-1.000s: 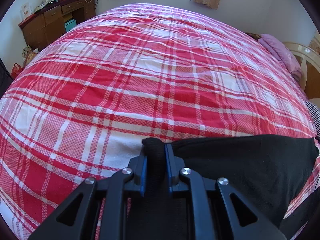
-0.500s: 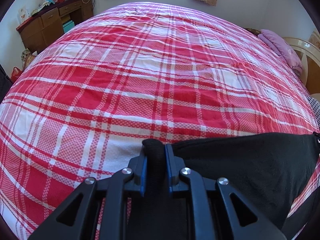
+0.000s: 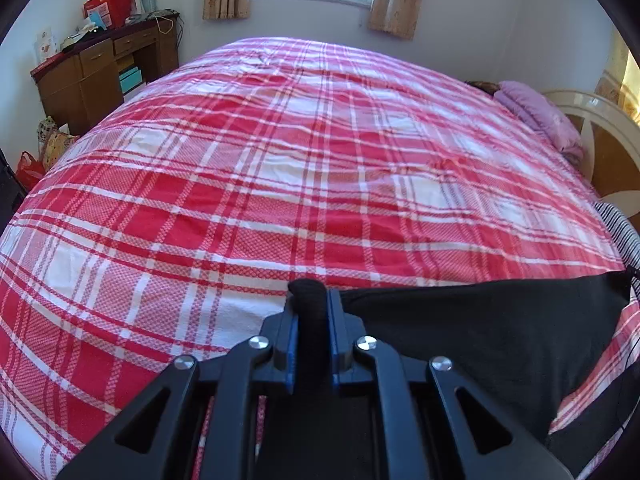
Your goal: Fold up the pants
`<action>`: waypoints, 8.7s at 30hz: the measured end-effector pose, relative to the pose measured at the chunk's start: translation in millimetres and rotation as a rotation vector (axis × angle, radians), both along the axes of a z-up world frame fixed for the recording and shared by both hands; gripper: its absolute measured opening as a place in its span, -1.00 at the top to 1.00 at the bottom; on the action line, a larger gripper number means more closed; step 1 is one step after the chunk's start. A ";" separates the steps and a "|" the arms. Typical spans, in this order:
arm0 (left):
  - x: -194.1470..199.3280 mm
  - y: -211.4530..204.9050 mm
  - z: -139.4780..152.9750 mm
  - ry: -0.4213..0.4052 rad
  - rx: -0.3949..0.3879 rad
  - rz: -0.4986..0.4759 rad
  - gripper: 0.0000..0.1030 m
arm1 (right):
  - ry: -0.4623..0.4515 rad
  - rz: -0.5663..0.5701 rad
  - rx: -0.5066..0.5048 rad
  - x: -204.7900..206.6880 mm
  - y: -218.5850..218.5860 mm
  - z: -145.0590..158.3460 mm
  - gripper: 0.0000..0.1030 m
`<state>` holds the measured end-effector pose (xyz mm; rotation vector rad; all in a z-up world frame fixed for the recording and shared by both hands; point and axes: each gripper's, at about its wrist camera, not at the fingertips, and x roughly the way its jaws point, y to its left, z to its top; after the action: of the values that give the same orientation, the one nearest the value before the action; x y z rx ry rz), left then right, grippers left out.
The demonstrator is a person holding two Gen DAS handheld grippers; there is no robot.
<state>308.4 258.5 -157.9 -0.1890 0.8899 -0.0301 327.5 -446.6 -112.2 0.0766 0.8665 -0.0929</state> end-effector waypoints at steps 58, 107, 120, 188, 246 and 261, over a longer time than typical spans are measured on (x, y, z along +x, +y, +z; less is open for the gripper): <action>-236.5 43.0 -11.7 -0.248 -0.121 -0.113 -0.05 | -0.046 0.586 -0.178 -279.2 225.2 20.0 -0.23; -229.7 38.0 -26.8 -0.263 0.011 -0.125 0.80 | 0.030 1.020 -0.322 -284.3 430.7 -73.2 0.96; -226.5 39.4 -30.3 -0.261 -0.046 -0.101 0.80 | 0.034 0.965 -0.305 -263.7 426.2 -78.2 0.37; -222.0 -180.5 10.2 -0.267 0.025 -0.667 0.89 | 0.003 0.340 -0.063 -263.0 206.8 -7.8 -0.11; -247.6 -404.7 -27.7 -0.199 0.231 -1.107 0.41 | -0.045 -0.270 0.102 -303.8 16.5 -17.0 -0.37; -236.2 -397.7 -24.1 -0.171 0.110 -1.066 0.86 | -0.076 -0.291 0.201 -308.2 4.2 -16.6 0.31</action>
<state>72.2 -139.3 -182.0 0.4033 0.7335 -0.9709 19.2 -442.4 -128.8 0.3923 0.7821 -0.2736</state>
